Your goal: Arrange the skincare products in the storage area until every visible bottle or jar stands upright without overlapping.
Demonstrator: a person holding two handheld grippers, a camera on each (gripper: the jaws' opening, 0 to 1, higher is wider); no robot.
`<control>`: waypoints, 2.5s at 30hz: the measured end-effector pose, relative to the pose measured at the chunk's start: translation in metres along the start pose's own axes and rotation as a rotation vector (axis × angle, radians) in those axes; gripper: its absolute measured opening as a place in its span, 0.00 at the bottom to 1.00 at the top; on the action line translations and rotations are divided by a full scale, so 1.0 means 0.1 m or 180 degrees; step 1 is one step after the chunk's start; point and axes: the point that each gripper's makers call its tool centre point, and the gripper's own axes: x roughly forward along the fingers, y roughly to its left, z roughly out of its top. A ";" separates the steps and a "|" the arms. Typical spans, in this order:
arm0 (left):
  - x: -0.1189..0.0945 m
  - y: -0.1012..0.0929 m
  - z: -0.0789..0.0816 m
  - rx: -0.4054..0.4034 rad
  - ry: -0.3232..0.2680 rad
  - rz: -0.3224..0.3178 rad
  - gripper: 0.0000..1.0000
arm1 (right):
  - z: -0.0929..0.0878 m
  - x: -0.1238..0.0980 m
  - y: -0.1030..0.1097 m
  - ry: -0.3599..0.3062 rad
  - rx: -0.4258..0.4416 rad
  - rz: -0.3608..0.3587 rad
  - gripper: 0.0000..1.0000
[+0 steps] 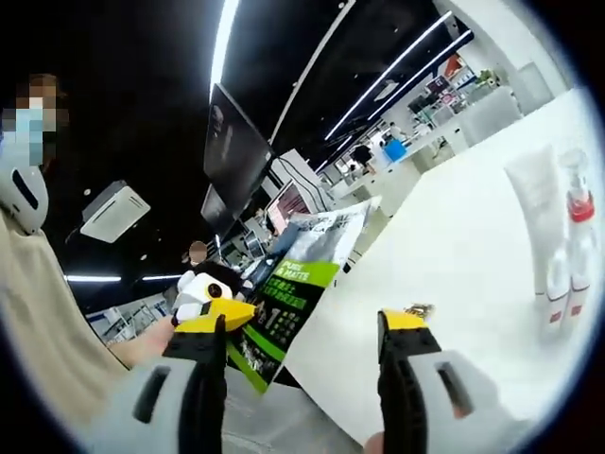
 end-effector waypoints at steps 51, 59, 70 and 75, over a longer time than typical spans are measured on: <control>1.18 1.69 -0.40 -0.0559 0.0578 0.0920 0.00 | -0.11 -1.02 -1.01 0.0062 0.0026 -0.1487 0.99; 1.19 1.91 -0.50 -0.0442 0.0551 0.1043 0.00 | -0.14 -1.12 -1.05 0.0051 0.0067 -0.1580 0.99; 1.22 2.01 -0.51 -0.0118 0.0546 0.1184 0.04 | -0.19 -1.18 -1.09 0.0028 0.0118 -0.1661 0.99; 1.23 1.93 -0.50 0.0443 0.0725 0.1155 0.16 | -0.18 -1.19 -1.10 0.0006 0.0124 -0.1664 0.99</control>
